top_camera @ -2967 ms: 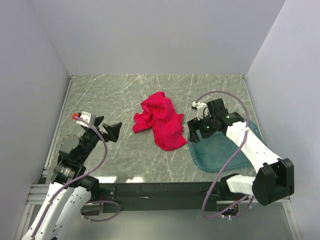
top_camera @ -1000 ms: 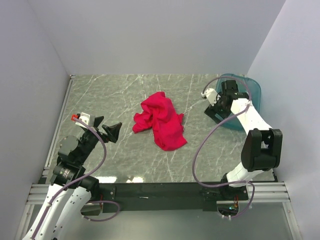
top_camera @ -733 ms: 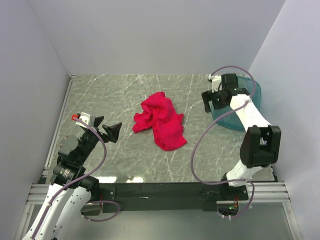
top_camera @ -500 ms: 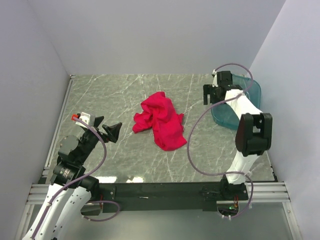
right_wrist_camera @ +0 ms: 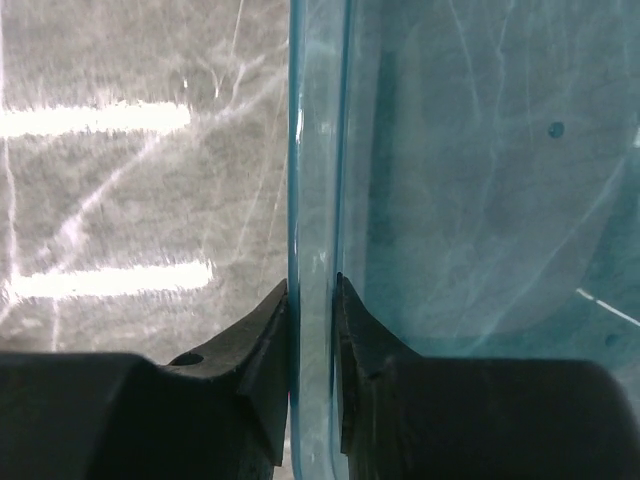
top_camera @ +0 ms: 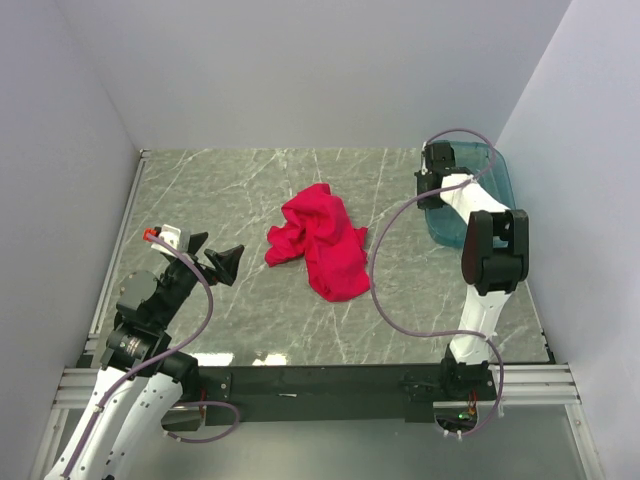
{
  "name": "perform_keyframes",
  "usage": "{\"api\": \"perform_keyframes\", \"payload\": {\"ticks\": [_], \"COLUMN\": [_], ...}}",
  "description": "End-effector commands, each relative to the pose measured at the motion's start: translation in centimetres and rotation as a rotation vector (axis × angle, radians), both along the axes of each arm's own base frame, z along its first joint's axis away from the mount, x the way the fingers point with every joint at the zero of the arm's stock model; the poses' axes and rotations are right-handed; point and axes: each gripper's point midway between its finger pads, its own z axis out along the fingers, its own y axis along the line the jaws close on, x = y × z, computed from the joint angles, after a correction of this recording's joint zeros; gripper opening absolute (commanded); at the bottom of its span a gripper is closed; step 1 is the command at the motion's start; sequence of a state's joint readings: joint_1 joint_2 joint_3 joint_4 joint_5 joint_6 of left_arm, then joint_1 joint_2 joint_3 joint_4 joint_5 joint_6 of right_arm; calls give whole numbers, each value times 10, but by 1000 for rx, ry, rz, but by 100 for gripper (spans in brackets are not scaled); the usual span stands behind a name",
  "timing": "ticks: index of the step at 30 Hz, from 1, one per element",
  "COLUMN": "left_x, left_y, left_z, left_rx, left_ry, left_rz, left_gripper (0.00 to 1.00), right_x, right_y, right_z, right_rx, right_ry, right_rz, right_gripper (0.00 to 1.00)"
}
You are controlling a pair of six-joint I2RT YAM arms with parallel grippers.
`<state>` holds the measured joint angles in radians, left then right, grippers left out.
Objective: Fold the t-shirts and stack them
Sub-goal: Flatten the tshirt out
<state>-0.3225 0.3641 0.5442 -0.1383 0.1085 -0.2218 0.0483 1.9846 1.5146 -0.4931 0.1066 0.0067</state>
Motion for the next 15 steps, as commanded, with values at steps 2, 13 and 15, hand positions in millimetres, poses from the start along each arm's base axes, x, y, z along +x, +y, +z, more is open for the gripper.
{"api": "perform_keyframes", "payload": {"ticks": [2,13,15], "left_x": [0,2,2], "left_y": [-3,-1,-1], "left_z": [10,8,7], "left_rx": [3,5,6], "left_ry": [-50,-42,-38], "left_rz": [-16,-5,-5], "left_gripper": [99,100,99], "right_x": [-11,37,42], "right_y": [-5,-30,-34], "right_z": [11,30,36], "right_rx": [-56,-200,-230], "right_ry": [-6,-54,-75], "right_rz": [41,75,83], "right_gripper": [14,23,26]}}
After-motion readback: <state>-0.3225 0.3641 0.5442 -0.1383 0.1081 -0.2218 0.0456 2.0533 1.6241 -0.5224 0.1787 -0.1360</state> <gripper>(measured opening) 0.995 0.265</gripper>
